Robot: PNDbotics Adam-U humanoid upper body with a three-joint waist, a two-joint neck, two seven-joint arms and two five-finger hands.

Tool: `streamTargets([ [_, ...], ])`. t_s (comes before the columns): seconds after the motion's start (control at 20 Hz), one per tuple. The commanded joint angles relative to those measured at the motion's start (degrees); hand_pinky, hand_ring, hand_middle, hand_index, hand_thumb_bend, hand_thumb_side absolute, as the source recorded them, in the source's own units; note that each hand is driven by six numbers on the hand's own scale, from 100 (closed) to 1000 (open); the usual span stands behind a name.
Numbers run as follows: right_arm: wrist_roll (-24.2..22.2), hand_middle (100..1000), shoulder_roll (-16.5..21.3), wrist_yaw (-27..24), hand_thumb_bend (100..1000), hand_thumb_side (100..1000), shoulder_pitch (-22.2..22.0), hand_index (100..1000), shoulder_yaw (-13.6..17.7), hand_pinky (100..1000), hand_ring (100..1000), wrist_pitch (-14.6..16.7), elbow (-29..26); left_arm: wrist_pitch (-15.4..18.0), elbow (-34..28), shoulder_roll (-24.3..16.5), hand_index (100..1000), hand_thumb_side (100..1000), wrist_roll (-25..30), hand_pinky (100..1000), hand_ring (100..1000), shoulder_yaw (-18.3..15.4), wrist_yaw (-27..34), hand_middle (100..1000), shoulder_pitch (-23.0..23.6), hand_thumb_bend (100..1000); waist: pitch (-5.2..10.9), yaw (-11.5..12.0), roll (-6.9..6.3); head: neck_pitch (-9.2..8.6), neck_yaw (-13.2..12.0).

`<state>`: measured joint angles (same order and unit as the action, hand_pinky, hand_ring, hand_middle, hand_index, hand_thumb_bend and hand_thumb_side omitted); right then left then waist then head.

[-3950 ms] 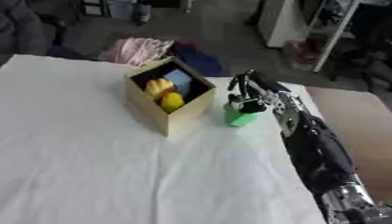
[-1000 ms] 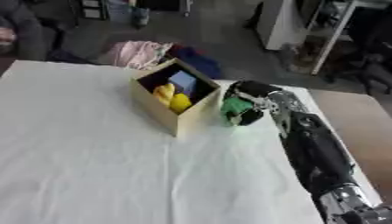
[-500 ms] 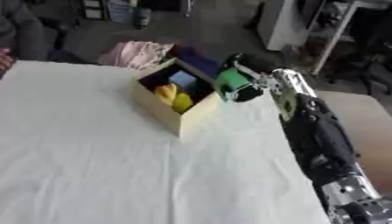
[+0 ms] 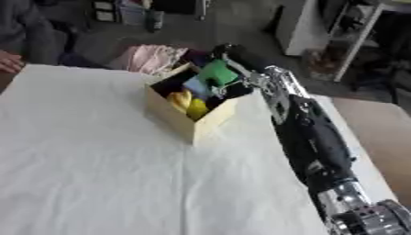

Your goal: Pick up objects on the table and place them in the box.

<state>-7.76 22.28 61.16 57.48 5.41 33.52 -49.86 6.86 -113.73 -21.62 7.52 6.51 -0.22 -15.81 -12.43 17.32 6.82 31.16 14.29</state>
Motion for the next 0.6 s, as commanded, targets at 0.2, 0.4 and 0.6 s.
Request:
streamTargets([
  [0.2,-2.73,909,-0.01,3.86,100,351,0.93,1000,-0.62,792,816,0.27,2.25,-0.02,-0.86,-0.15,828,561,0.2,774,668,-0.03,0.22,611,-0.96,100,1.33,0.29,0.42,-0.59,0.33],
  [0.4,-4.94,1000,0.38,4.97,100,675,0.94,1000,-0.73,1000,1000,0.92,2.6,-0.12,-0.86,-0.13,828,561,0.17,774,668,-0.04,0.24,611,-0.94,100,1.38,0.1,0.43,-0.45,0.27],
  [0.6,-5.42,1000,0.83,4.44,100,690,1.03,1000,-0.49,1000,1000,0.88,2.03,-0.11,-0.86,-0.21,828,561,0.09,774,668,-0.1,0.24,611,-0.85,100,1.44,-0.1,0.33,-0.44,0.28],
])
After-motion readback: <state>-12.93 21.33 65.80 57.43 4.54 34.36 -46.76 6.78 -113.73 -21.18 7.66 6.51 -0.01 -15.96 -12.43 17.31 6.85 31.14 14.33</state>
